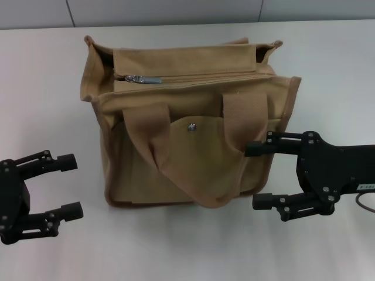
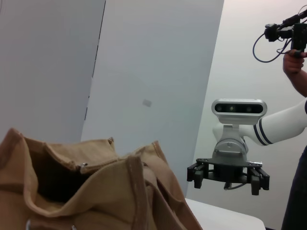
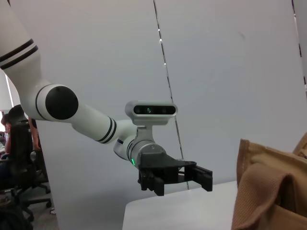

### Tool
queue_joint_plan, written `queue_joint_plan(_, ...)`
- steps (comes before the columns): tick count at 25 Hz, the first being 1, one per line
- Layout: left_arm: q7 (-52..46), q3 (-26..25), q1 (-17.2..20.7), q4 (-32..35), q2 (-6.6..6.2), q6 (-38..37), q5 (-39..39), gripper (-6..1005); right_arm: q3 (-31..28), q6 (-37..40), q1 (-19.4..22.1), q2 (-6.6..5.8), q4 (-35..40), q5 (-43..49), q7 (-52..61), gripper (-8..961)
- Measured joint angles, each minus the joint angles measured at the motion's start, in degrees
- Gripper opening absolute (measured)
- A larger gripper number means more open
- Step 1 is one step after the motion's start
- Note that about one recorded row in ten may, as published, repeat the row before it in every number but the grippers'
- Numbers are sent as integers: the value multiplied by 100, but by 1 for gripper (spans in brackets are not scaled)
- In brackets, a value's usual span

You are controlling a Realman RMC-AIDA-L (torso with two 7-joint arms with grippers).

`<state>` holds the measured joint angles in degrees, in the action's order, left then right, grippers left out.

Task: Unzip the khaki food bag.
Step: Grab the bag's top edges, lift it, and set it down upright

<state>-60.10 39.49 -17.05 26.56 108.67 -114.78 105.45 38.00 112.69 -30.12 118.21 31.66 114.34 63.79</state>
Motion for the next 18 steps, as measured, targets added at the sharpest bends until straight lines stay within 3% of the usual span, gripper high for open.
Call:
queue_joint_plan(12, 22, -8, -87, 17, 112, 155, 115, 808, 16, -30, -11, 49, 9, 10, -10, 841)
queue_joint_plan(18, -96, -76, -164, -17, 242, 497, 74, 798, -5, -129, 33, 65, 13, -4, -12, 842)
